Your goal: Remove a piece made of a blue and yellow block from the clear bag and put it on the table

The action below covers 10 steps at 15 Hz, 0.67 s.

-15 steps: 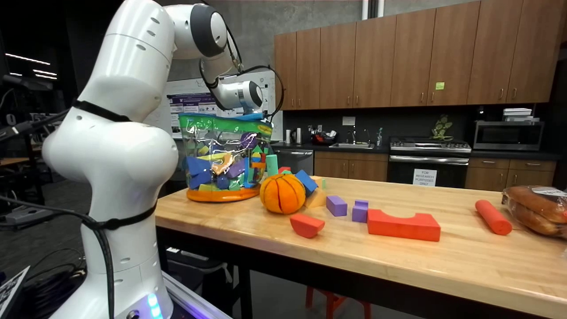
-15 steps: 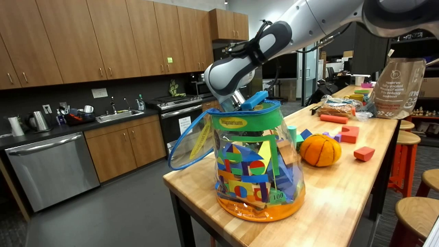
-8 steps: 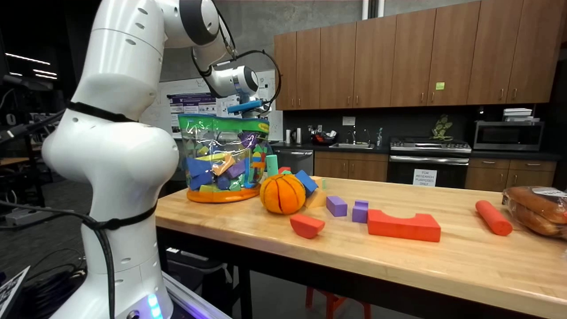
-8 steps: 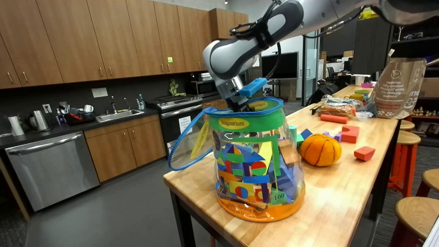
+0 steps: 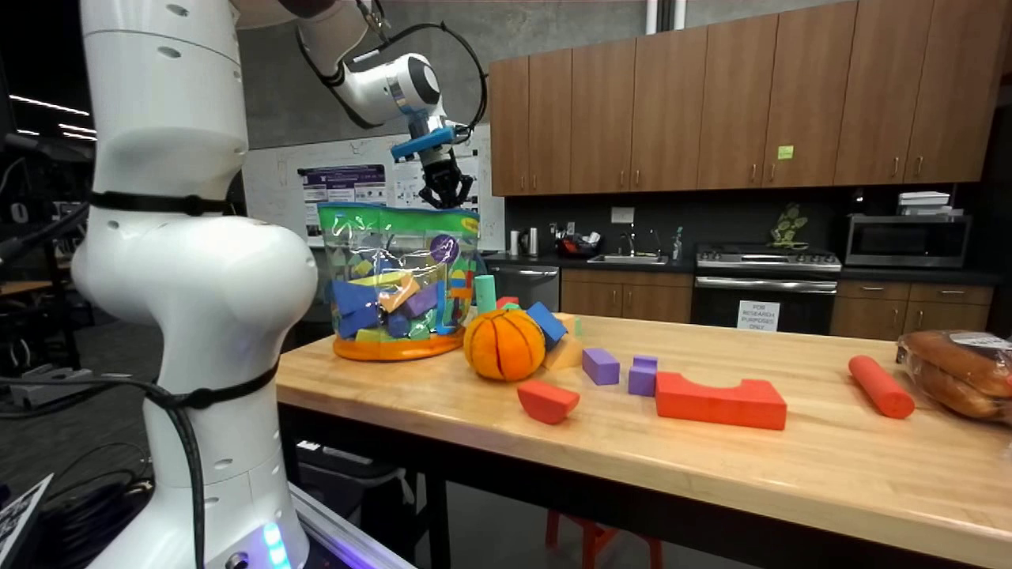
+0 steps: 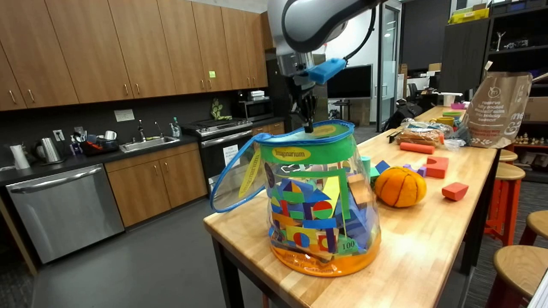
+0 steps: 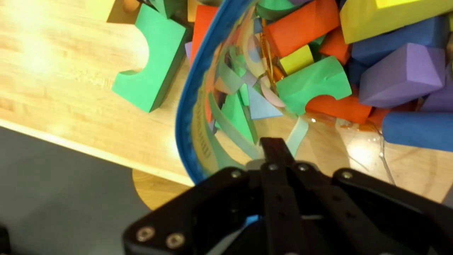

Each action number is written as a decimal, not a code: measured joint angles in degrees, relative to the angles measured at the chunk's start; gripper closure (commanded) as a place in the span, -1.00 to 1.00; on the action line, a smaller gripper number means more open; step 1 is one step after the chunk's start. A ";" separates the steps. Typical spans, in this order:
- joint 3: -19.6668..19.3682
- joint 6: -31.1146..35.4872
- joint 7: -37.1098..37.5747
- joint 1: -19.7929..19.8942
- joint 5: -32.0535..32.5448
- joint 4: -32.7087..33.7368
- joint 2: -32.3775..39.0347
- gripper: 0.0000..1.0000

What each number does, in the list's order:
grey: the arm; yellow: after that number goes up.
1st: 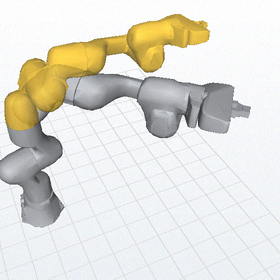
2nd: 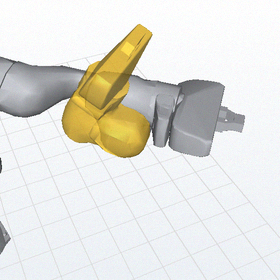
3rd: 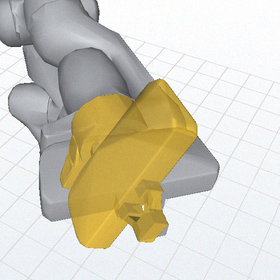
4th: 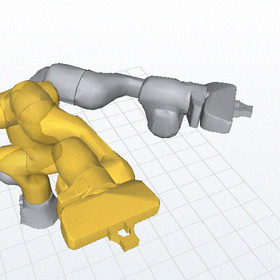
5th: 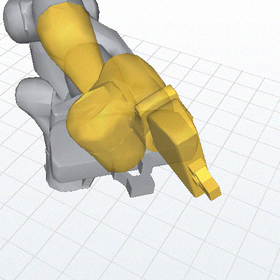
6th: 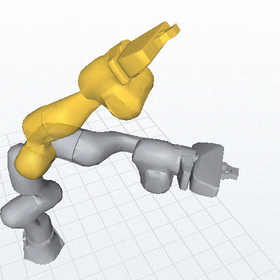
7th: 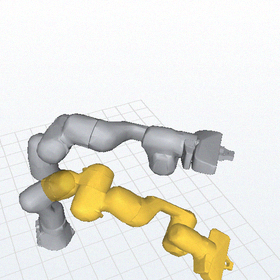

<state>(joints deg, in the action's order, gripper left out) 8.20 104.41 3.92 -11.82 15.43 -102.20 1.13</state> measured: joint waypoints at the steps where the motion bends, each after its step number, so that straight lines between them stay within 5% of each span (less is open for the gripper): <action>1: 0.00 3.04 0.41 0.14 -0.58 -1.87 -1.70 1.00; 8: -0.02 15.36 1.18 0.98 -7.83 -16.59 -7.99 1.00; 9: -0.02 15.44 1.12 0.98 -8.76 -18.23 -8.34 0.48; 10: -0.02 15.44 1.06 0.98 -9.34 -19.55 -8.63 0.47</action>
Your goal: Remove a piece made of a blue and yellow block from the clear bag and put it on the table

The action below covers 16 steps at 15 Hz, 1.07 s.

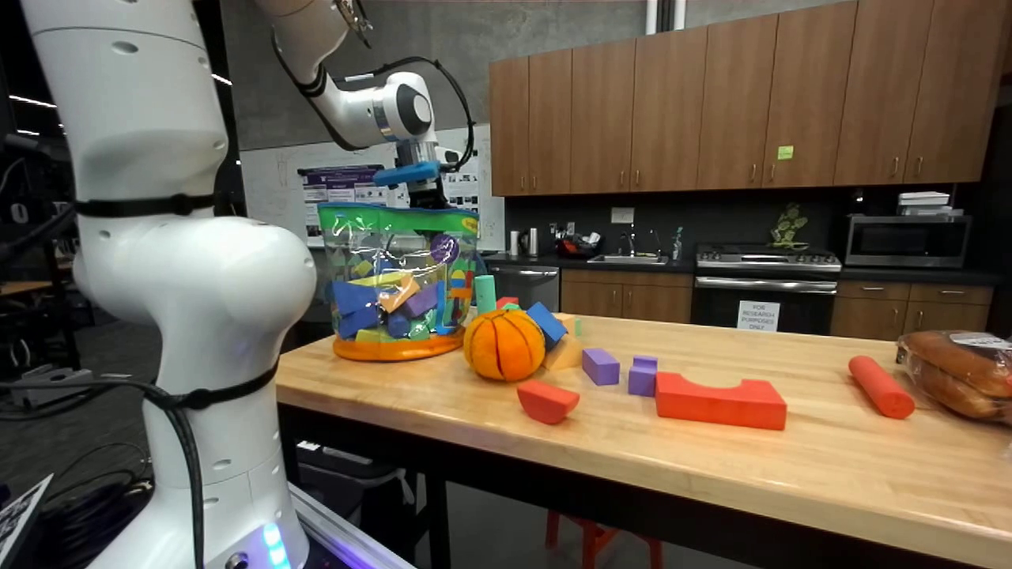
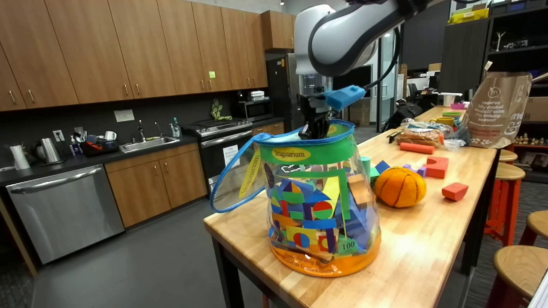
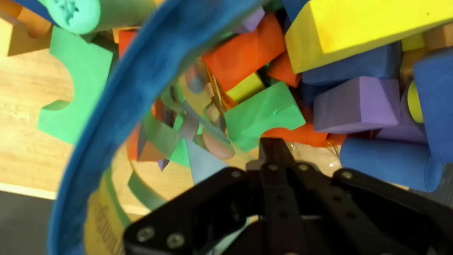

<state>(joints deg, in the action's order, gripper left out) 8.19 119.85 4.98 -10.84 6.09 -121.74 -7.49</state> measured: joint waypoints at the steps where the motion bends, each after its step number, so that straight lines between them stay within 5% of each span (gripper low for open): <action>1: 0.00 -0.09 -0.01 0.00 -0.30 -1.08 -0.28 0.90; 3: 0.01 -0.45 -0.03 0.00 -0.54 -2.20 -0.67 0.65; 4: 0.01 -0.56 -0.04 0.00 -0.55 -2.36 -0.82 0.02; 7: 0.10 -0.66 0.01 0.00 -0.42 -2.40 -0.93 -0.13; 13: 1.52 -4.55 2.16 0.00 6.14 -0.74 -1.40 -0.93; 16: 2.75 -8.12 2.45 -0.06 8.12 0.88 -2.21 -1.00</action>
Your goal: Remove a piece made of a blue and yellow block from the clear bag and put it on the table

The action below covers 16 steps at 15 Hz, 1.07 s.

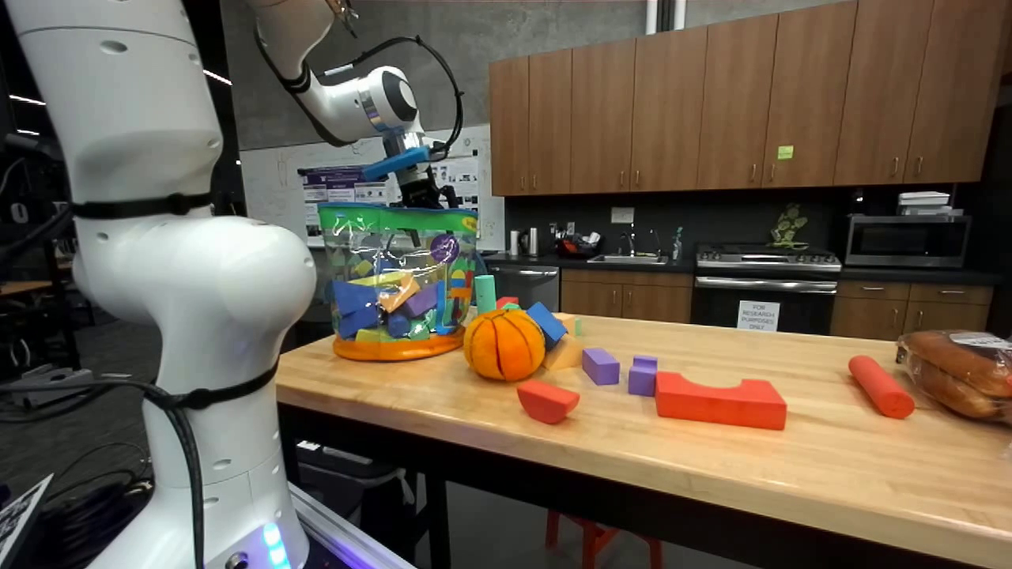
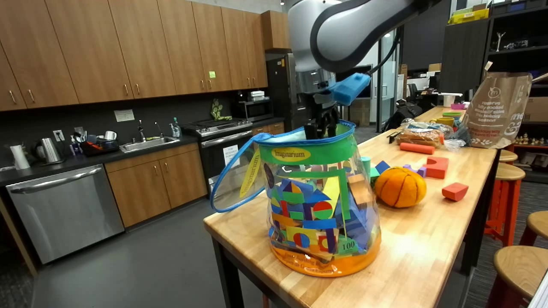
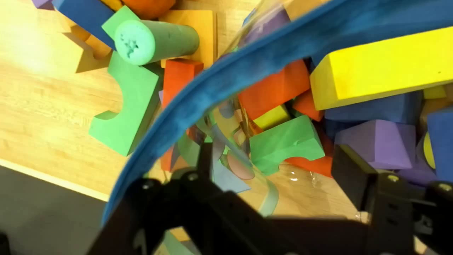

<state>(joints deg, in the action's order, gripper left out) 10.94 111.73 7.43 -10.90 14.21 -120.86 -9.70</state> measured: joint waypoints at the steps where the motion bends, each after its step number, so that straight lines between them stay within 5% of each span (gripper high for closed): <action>1: 0.50 -1.19 -0.01 -0.03 0.31 0.56 -0.21 -1.00; 16: 3.64 -3.62 -7.61 -2.40 -12.40 2.72 6.17 -1.00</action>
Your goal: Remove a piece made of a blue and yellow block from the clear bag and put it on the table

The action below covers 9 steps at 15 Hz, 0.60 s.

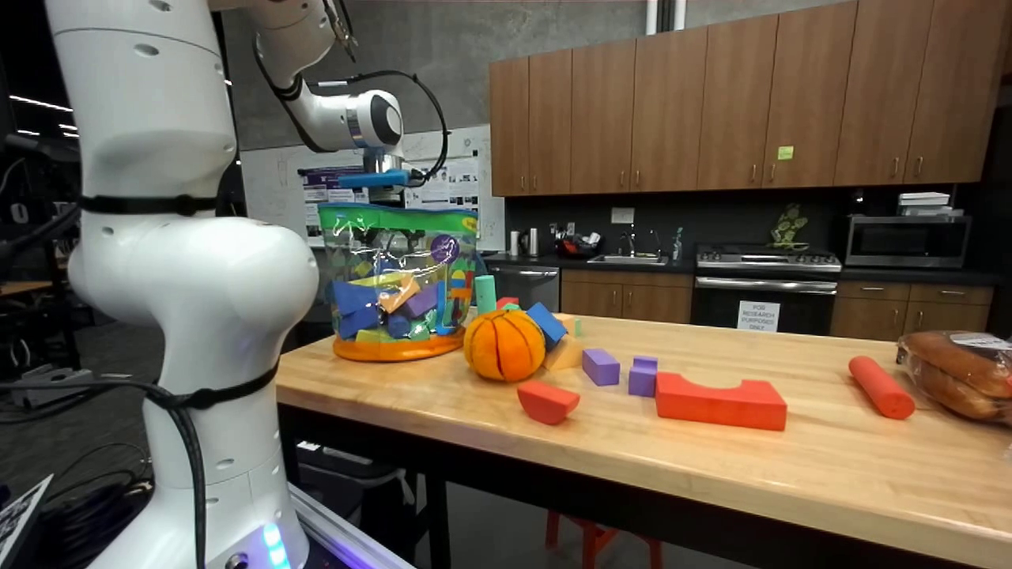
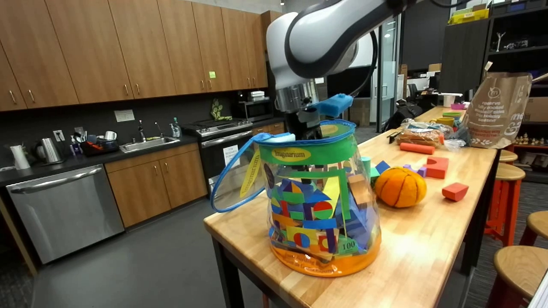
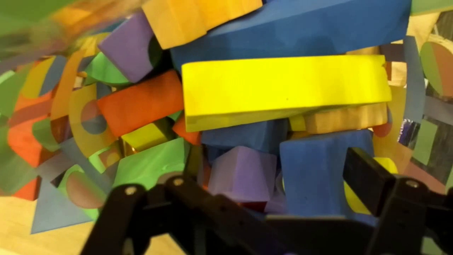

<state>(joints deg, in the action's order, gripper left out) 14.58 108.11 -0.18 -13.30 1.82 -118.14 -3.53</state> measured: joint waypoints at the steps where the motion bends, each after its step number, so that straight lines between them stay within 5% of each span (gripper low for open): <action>1: 0.00 -0.36 -0.64 0.00 -0.95 0.04 0.77 -1.00; 9: 0.18 2.11 -11.01 -0.13 -6.52 1.91 5.37 -1.00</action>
<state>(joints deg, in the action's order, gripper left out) 14.76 110.22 -11.19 -13.44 -4.70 -116.23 1.84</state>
